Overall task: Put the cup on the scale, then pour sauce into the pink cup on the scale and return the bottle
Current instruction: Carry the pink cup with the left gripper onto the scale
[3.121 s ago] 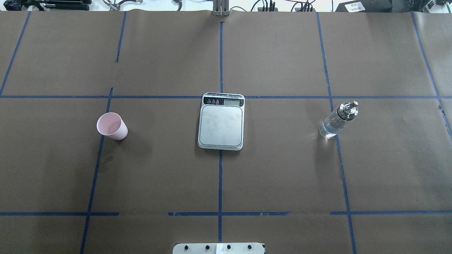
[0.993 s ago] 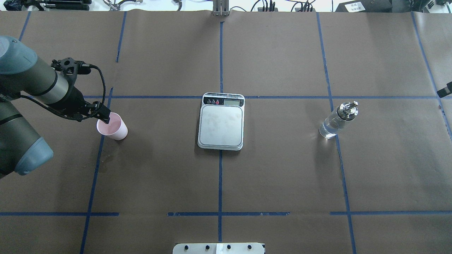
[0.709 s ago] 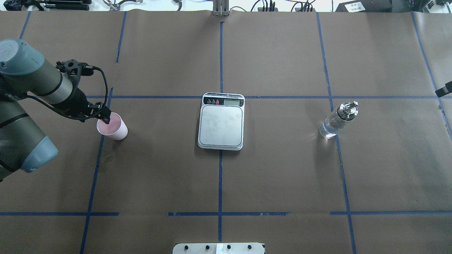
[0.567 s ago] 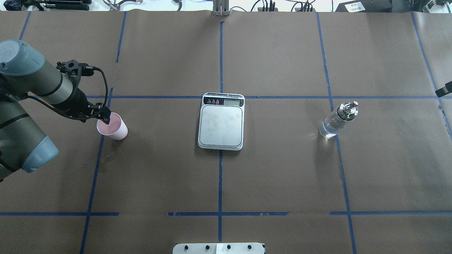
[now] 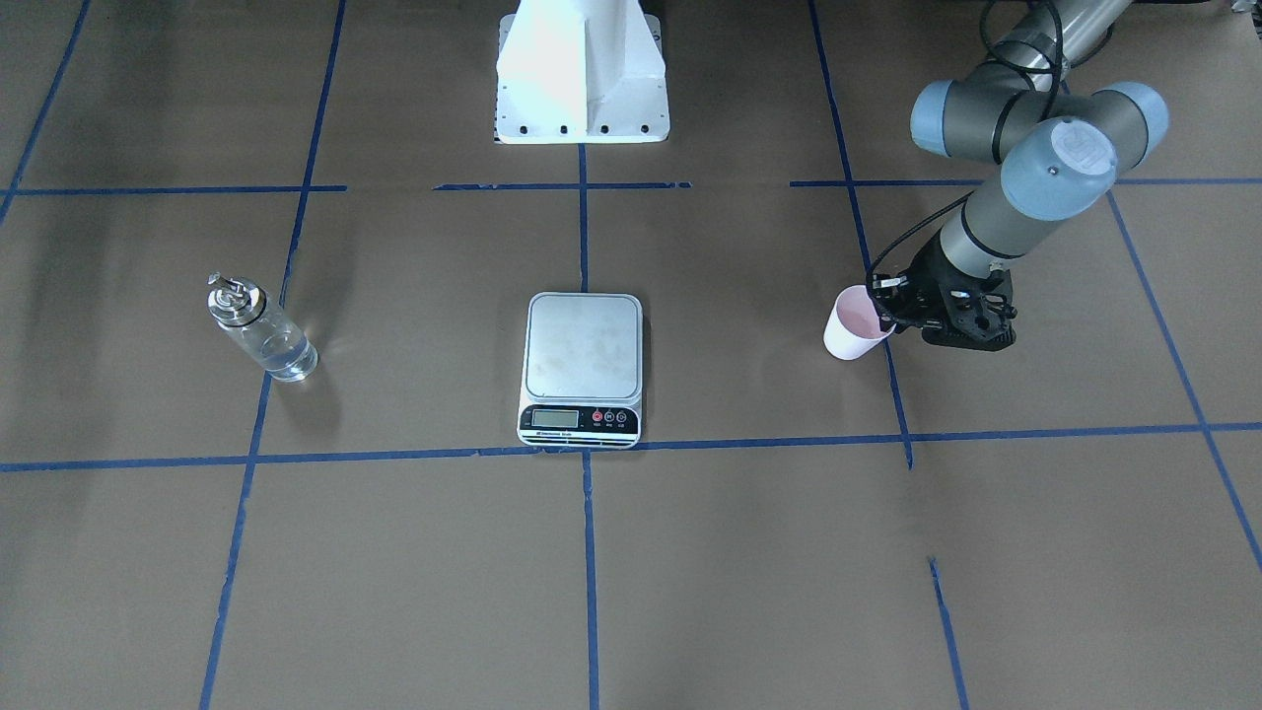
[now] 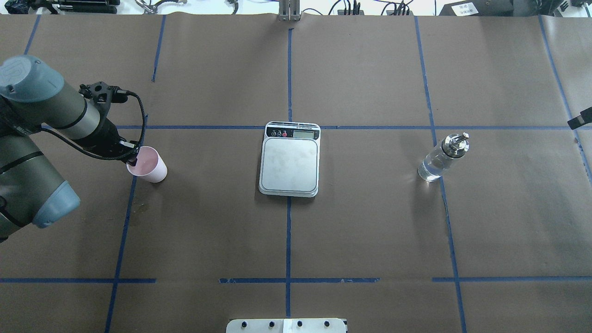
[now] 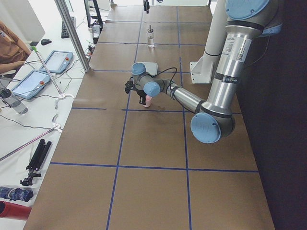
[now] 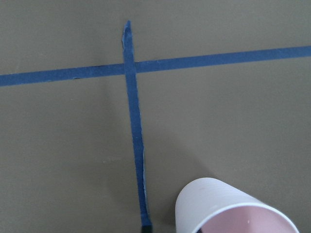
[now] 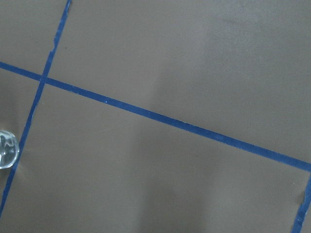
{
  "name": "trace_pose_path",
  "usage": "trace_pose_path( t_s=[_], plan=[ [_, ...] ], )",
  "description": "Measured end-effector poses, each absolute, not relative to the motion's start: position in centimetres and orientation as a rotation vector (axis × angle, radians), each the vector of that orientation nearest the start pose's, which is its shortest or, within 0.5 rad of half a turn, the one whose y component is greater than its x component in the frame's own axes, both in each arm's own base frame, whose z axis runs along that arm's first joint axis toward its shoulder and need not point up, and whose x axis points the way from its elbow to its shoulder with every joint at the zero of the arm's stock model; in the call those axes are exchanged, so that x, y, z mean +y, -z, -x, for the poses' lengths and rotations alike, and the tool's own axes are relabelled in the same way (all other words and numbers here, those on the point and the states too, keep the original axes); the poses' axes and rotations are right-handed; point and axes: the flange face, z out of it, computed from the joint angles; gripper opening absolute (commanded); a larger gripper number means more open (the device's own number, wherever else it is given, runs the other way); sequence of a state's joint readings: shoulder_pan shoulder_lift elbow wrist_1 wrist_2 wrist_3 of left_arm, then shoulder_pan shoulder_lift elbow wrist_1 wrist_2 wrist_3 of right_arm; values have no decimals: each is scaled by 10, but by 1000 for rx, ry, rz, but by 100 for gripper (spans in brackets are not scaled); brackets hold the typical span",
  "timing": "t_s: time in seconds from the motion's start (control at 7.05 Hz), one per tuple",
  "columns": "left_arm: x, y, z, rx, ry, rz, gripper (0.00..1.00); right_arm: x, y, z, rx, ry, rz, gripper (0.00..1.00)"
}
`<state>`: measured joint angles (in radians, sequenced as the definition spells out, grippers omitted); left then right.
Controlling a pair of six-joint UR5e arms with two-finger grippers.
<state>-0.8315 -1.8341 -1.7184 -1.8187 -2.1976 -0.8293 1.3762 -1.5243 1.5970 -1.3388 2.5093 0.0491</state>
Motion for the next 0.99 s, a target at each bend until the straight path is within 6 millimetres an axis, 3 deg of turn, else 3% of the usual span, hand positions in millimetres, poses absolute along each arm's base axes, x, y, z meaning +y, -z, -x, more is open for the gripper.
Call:
trace_pose_path(
  t_s=[0.28,0.43,0.71,0.99],
  plan=[
    [-490,-396,-348,921,-98,1,0,-524,-587,52,-963,282,-164,100],
    [-493,-370,-350,961,-31,32,0,-524,-586,57,-966,296,-171,100],
    [-500,-288,-370,1053,83,59,0,-523,-583,70,-972,335,-193,100],
    [-481,-207,-425,1099,119,7,0,-524,-581,75,-974,348,-200,100]
  ],
)
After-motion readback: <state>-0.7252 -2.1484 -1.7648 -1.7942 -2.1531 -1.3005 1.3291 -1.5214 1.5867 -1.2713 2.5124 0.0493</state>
